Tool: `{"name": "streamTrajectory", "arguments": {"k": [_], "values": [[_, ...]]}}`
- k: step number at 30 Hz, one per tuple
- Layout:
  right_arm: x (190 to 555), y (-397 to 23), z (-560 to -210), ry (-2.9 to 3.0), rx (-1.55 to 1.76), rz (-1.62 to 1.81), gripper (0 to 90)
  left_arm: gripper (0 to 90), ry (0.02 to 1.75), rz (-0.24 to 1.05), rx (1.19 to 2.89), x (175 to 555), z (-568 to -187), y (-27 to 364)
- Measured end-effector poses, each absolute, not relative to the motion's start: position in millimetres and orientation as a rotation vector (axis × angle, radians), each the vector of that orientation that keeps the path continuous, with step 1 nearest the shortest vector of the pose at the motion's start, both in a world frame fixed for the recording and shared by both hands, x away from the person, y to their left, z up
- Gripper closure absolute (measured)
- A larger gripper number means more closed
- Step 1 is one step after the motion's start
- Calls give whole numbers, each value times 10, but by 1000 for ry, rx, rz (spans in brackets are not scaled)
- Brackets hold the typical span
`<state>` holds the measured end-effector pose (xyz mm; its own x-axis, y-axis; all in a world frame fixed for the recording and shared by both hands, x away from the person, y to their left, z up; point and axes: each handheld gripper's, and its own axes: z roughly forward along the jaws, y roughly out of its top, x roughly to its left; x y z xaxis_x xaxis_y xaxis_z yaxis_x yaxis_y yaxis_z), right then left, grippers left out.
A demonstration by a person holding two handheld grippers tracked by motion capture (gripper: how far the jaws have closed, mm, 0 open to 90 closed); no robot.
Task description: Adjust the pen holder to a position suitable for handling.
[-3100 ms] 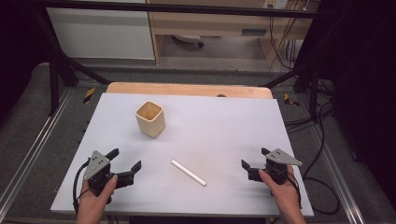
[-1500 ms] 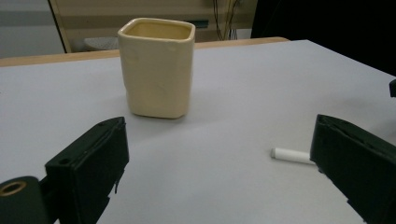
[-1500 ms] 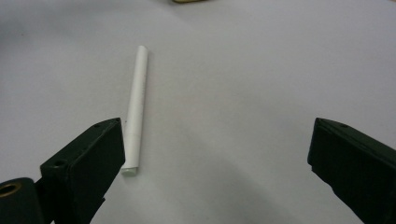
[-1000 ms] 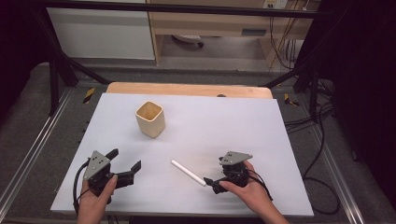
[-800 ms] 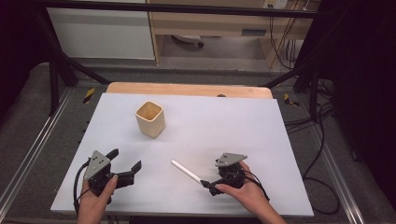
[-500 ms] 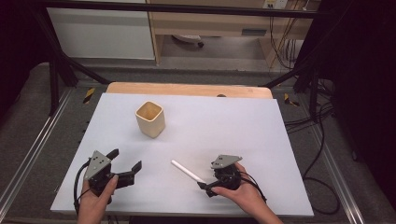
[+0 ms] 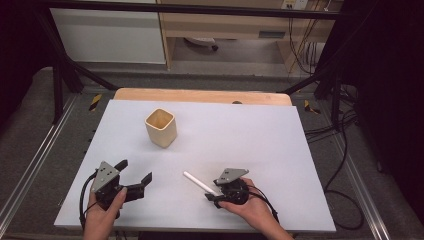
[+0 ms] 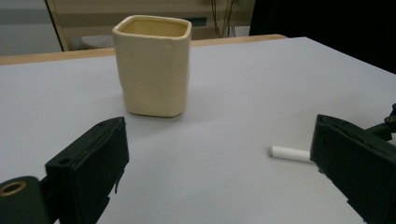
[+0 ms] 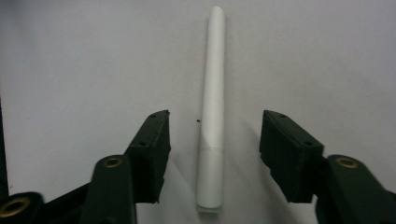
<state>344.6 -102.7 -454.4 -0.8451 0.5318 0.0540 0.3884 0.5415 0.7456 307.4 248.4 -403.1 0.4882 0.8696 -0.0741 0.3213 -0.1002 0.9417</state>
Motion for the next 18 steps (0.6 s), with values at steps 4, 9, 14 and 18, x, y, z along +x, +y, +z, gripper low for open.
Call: {"name": "streamTrajectory", "arguments": {"k": [4,9,14,18], "values": [[3459,-999,-4564,2606,779,1187,576,47,1033,640,1664,3075,-4032,2482],[3468,-981,-4570,2592,768,1184,682,47,1032,641,1667,3078,-4030,2480],[3460,-964,-4572,2581,749,1161,765,47,1032,643,1668,3081,-4030,2462],[3455,-950,-4571,2581,736,1151,786,47,1032,635,1670,3084,-4027,2436]]}}
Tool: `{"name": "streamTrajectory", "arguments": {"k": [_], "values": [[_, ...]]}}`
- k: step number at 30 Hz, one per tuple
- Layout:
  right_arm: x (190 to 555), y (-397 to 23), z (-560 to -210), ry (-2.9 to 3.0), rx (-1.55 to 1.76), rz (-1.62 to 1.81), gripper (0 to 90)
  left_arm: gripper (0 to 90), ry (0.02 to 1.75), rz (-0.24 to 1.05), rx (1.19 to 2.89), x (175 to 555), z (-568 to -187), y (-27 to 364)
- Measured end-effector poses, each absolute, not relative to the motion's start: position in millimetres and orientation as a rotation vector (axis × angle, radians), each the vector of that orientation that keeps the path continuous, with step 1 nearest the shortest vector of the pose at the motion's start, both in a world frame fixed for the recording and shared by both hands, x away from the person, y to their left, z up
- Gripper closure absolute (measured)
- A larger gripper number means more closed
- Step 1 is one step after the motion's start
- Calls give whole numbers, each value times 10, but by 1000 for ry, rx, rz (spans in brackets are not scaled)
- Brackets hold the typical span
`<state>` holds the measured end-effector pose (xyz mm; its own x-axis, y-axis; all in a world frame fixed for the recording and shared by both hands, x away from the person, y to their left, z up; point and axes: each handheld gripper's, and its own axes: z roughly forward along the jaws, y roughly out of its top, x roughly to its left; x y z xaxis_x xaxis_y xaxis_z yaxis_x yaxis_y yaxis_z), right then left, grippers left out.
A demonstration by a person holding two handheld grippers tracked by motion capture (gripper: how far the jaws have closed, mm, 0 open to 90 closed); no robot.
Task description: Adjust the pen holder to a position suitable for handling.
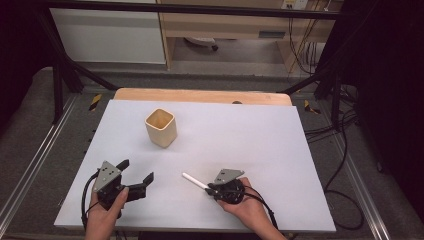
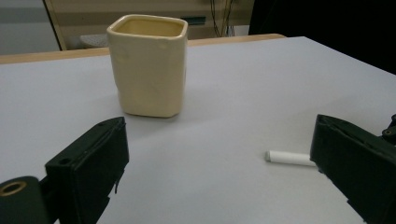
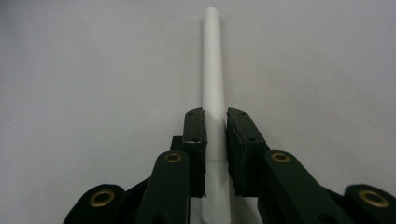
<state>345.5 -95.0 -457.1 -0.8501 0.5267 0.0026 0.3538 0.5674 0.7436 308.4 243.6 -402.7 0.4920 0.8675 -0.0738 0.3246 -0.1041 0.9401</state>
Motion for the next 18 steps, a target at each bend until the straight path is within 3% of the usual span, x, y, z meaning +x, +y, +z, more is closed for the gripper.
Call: {"name": "streamTrajectory", "arguments": {"k": [18], "values": [[3563,-1119,-4524,2509,763,1321,790,47,994,594,1655,3352,-3740,1987]]}}
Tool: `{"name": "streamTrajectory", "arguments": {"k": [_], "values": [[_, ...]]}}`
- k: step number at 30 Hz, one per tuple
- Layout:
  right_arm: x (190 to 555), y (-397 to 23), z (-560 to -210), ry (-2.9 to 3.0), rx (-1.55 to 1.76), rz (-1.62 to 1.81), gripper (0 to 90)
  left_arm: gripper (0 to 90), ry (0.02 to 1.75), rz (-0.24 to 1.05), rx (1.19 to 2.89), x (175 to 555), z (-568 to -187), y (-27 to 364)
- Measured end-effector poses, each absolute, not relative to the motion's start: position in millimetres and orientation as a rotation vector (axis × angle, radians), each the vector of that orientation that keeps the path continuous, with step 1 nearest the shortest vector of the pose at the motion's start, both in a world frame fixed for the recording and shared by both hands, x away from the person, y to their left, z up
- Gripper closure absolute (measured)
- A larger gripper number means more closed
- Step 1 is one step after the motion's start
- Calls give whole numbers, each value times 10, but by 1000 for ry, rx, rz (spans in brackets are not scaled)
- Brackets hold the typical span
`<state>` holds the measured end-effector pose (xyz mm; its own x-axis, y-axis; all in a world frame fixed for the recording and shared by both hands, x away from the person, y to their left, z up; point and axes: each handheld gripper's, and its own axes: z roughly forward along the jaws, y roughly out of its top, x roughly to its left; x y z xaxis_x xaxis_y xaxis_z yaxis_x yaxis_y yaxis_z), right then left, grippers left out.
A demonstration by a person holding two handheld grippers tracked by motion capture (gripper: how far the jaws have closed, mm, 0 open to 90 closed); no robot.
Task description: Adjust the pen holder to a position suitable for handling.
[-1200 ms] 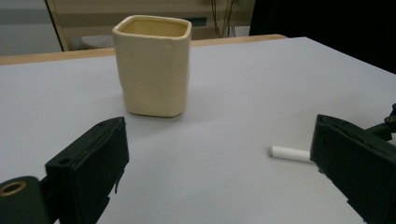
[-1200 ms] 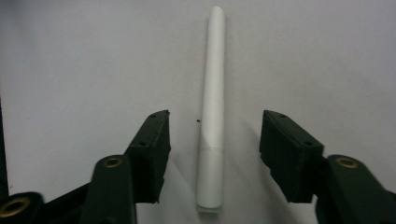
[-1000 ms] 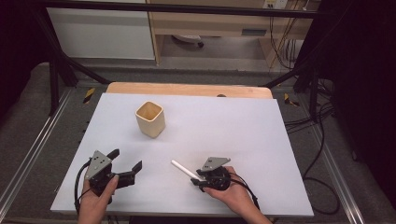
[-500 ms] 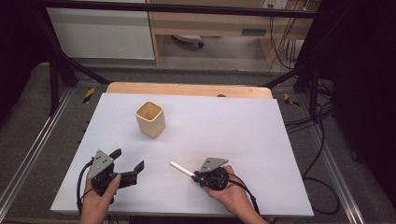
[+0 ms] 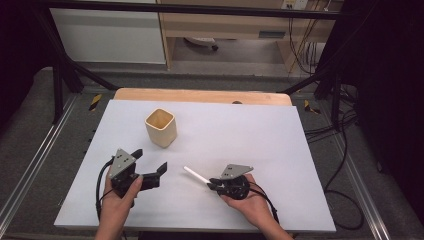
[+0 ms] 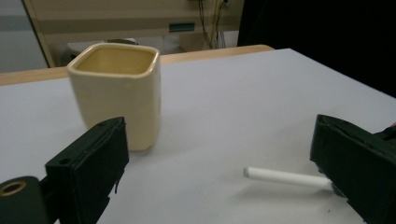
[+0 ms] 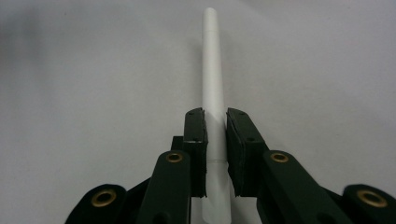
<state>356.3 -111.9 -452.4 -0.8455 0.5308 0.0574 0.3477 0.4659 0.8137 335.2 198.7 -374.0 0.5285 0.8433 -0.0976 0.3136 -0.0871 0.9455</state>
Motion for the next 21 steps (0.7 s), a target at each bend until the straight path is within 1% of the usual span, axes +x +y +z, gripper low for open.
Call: {"name": "streamTrajectory", "arguments": {"k": [5,9,21], "values": [[3584,-1199,-4484,2464,803,1361,789,47,978,570,1655,3500,-3693,1763],[3604,-1257,-4475,2440,821,1373,789,47,990,553,1627,3583,-3692,1673],[3607,-1334,-4422,2332,868,1442,789,47,1021,522,1568,3549,-3768,1714]]}}
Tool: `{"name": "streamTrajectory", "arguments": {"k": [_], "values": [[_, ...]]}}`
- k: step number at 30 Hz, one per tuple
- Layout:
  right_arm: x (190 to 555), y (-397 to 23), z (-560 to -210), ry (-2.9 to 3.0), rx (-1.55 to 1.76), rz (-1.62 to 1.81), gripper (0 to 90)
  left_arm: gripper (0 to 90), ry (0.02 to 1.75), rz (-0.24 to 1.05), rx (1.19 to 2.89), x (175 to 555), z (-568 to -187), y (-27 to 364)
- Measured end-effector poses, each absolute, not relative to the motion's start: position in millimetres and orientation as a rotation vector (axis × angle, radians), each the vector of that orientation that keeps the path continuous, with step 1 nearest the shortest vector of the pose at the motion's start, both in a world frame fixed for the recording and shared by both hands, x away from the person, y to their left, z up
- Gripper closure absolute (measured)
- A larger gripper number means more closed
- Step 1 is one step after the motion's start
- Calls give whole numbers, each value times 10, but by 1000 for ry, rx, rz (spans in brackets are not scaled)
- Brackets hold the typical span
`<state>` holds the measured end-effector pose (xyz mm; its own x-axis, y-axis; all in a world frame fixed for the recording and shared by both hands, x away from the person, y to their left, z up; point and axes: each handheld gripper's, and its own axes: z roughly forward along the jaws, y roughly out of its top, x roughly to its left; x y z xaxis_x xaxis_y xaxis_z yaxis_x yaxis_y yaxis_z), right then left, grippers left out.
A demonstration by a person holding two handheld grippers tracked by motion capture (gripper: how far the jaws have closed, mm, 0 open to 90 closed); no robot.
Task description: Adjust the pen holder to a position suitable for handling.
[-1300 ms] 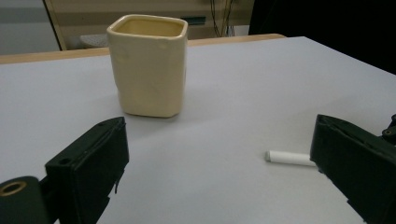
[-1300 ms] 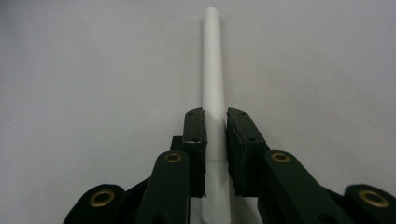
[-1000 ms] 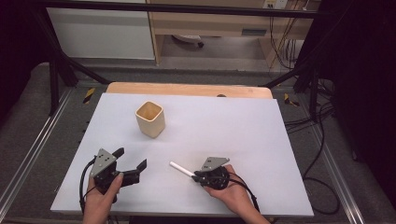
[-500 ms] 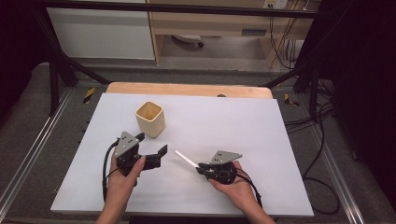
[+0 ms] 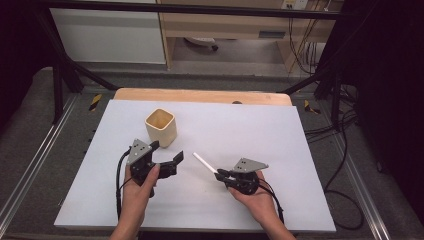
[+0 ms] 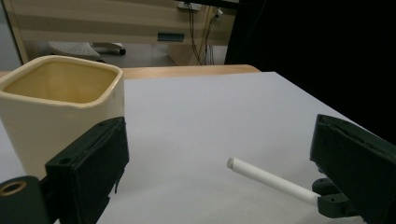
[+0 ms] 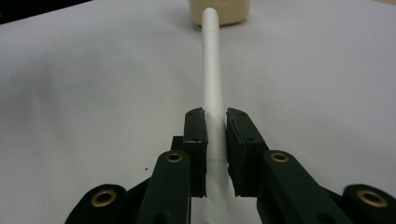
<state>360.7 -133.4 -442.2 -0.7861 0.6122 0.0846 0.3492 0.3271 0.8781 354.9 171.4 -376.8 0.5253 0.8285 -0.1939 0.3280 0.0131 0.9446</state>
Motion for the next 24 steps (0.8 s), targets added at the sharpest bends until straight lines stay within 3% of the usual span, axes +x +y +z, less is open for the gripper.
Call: {"name": "streamTrajectory", "arguments": {"k": [24], "values": [[3561,-1274,-4334,2223,832,1545,789,45,999,434,1558,3492,-3844,1535]]}}
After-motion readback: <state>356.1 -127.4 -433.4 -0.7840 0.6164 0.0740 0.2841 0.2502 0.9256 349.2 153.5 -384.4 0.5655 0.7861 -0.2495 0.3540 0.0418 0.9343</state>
